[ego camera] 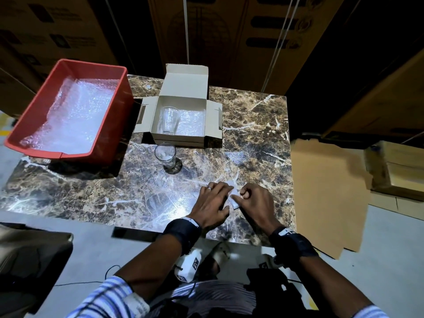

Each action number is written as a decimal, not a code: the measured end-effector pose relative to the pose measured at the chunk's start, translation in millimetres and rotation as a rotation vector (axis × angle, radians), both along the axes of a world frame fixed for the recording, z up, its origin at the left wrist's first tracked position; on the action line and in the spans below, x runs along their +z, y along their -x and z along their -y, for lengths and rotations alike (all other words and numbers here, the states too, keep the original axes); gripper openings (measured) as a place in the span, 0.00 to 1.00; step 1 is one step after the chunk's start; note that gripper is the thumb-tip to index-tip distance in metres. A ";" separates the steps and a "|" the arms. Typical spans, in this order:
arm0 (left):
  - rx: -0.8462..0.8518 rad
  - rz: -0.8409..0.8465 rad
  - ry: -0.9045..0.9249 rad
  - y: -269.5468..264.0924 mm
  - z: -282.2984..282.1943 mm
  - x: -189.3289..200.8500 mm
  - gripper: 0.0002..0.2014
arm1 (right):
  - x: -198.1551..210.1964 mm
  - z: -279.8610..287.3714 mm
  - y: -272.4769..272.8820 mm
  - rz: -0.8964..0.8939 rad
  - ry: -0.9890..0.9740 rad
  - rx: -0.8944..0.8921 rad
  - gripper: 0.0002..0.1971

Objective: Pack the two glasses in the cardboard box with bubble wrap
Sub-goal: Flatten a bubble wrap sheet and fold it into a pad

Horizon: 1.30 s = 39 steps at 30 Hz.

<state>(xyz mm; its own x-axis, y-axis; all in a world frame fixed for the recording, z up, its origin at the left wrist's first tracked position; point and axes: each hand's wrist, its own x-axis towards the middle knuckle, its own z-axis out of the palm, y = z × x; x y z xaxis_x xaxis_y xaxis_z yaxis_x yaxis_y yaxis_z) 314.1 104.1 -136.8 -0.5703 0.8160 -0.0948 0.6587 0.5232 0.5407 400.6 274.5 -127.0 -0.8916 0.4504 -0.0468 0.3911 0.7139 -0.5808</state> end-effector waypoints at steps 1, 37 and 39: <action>0.007 -0.009 0.006 -0.2 -1.4 -0.3 0.31 | -1.2 -2.3 -2.9 -0.029 -0.060 0.087 0.13; 0.208 0.371 -0.209 8.4 3.4 7.9 0.21 | 21.4 3.5 -9.7 -0.011 0.472 0.201 0.10; 0.235 0.373 -0.205 9.9 2.9 10.5 0.22 | 18.0 2.3 -6.5 -0.001 0.477 0.176 0.07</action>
